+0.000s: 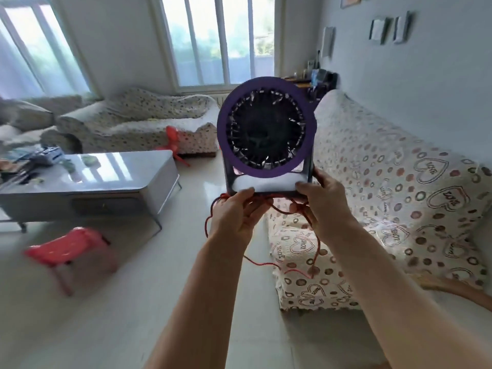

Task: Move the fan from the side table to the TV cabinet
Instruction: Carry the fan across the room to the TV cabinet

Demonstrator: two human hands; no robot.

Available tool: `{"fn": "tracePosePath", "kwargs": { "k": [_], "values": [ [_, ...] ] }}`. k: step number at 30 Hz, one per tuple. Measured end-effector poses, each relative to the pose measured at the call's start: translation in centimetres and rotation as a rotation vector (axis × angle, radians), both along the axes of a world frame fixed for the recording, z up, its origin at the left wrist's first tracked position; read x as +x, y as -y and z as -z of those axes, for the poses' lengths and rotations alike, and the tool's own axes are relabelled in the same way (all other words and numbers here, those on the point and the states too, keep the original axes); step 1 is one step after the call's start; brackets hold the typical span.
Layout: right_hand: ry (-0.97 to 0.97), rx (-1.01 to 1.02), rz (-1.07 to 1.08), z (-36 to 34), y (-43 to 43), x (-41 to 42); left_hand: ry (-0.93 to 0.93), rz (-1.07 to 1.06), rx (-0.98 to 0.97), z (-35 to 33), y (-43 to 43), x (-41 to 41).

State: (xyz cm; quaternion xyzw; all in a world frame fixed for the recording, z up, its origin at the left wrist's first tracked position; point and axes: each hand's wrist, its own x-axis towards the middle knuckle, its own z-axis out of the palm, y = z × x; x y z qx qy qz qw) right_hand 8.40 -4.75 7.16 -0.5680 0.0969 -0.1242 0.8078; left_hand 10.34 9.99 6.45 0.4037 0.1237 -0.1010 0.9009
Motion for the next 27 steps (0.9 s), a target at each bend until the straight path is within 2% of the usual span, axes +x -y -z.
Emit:
{"fn": "tracePosePath", "kwargs": {
  "k": [12,13,14,20,27],
  "values": [
    [0.019,0.038,-0.396,-1.3,-23.8,3.5,0.009,-0.374,-0.007,-1.0,-24.0,-1.1],
    [-0.007,0.048,-0.515,-1.3,-32.8,4.3,0.036,-0.481,0.008,-1.0,-32.5,-1.7],
    [-0.023,0.05,-0.534,-1.6,-35.2,4.3,0.051,-0.507,0.011,-0.8,-34.9,-1.6],
    [0.043,0.102,-0.605,-1.7,-40.8,4.9,0.026,-0.544,0.024,-1.6,-39.8,-2.4],
    [0.0,0.101,-0.767,-0.9,-55.3,6.3,0.022,-0.745,0.068,-1.2,-52.5,-4.0]
  ]
}}
